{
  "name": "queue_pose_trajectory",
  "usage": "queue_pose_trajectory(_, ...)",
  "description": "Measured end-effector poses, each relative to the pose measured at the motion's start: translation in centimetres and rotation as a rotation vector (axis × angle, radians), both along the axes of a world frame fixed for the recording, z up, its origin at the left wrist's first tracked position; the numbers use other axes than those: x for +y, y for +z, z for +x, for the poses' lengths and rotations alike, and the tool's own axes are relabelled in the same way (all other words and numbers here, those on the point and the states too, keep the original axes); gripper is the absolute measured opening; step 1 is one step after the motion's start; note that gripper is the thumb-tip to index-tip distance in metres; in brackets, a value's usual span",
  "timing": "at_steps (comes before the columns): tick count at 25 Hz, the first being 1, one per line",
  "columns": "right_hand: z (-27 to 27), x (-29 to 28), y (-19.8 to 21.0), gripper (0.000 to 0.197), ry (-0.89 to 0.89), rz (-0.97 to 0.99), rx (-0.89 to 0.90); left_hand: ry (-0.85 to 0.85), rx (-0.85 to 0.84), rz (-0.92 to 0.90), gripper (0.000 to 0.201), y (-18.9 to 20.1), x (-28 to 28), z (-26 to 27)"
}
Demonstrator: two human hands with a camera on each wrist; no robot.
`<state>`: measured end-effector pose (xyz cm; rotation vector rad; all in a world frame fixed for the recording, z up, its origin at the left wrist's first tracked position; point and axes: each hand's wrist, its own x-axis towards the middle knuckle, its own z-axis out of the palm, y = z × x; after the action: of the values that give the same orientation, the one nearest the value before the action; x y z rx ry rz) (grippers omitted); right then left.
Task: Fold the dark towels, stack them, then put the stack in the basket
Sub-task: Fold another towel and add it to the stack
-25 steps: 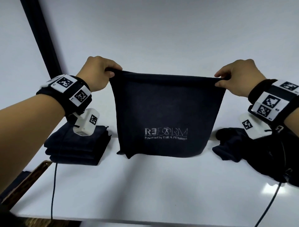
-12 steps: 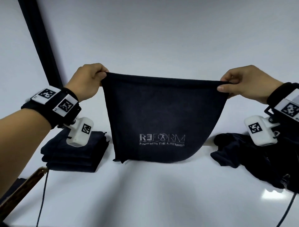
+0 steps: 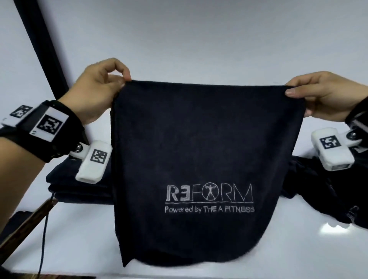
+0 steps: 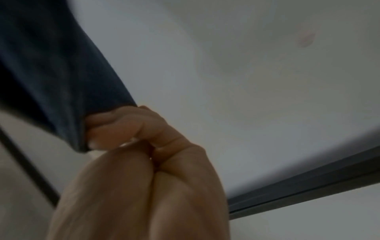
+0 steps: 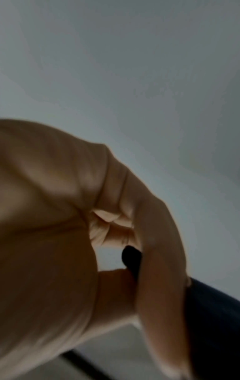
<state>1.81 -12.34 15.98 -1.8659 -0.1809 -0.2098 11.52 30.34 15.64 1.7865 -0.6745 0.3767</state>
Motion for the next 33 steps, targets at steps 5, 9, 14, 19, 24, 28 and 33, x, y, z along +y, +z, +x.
queue_pose_trajectory(5,5.0,0.6,-8.3,0.038,-0.26,-0.195,0.271,0.234,0.121,0.568,0.042,-8.7,-1.9,5.7)
queue_pose_trajectory(9,7.4,1.4,-16.2,0.013,-0.38,-0.461,0.376,0.234,0.201,1.061,0.03,-15.2,-3.6,7.9)
queue_pose_trajectory(14,5.7,2.7,-20.7,0.02,-0.001,-0.998,0.411,-0.098,0.114,1.25,0.039,-19.3,-3.9,3.3)
queue_pose_trajectory(19,5.7,4.6,-23.4,0.074,0.135,-1.257,0.487,-0.1,0.257,1.597,0.084,-23.0,-5.8,2.3)
queue_pose_trajectory(24,4.9,4.9,-23.3,0.078,0.025,-1.202,0.463,0.01,0.305,1.685,0.084,-23.8,-6.3,4.4)
queue_pose_trajectory(28,-3.0,5.9,-22.8,0.054,0.186,-1.141,0.341,0.016,0.304,1.604,0.076,-23.8,-5.7,3.3)
queue_pose_trajectory(33,-7.9,6.1,-24.5,0.042,0.163,-1.095,0.275,-0.239,0.033,1.198,0.058,-23.3,-2.9,-6.5)
